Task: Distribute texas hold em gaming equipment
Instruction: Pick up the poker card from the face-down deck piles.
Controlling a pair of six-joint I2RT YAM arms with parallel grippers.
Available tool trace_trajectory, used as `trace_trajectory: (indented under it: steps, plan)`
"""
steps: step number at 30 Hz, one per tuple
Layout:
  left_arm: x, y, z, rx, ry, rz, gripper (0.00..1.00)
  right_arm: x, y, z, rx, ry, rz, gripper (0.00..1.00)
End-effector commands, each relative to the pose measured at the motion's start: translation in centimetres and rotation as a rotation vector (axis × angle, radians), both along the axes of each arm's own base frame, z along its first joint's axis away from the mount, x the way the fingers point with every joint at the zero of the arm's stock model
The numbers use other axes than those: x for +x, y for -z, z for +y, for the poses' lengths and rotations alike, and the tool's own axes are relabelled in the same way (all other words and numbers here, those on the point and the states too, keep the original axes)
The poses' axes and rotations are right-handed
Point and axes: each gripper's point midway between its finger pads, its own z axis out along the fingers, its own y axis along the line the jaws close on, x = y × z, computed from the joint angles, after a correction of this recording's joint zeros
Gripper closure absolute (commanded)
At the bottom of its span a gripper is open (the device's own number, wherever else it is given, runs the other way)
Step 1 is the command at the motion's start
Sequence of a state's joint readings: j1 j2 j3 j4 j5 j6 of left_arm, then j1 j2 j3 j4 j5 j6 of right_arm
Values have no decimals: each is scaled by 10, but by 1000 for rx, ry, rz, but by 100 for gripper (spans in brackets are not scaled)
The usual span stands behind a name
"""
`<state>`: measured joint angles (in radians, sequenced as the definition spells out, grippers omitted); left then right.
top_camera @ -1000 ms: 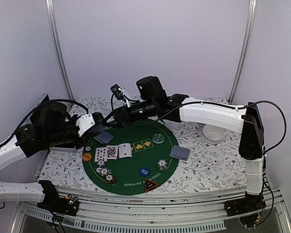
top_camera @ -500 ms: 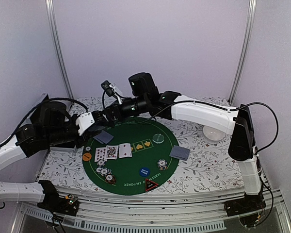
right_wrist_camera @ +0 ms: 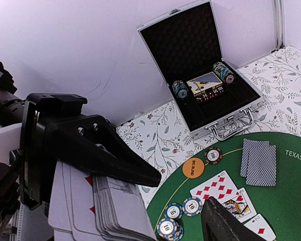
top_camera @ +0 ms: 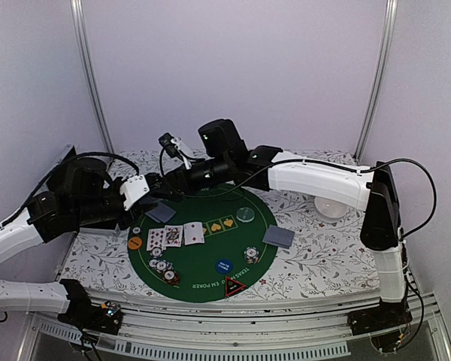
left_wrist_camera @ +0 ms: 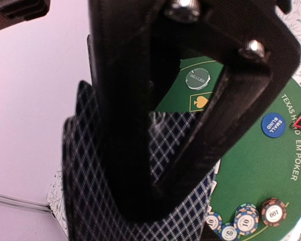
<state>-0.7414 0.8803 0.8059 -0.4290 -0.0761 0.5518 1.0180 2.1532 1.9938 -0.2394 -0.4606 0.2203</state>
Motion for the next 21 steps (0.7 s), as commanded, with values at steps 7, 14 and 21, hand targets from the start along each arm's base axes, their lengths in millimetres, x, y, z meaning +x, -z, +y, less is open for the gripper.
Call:
trace_trajectory:
  steps: [7, 14, 21]
  plan:
    - [-4, -19, -7, -55, 34, -50, 64, 30, -2, -30, -55, 98, -30, 35]
    - [-4, -16, -8, -52, 41, -39, 64, -10, -41, -19, 62, -113, -23, 18]
    - [-5, -15, -9, -55, 46, -33, 64, -9, -53, -20, 83, -96, -40, 16]
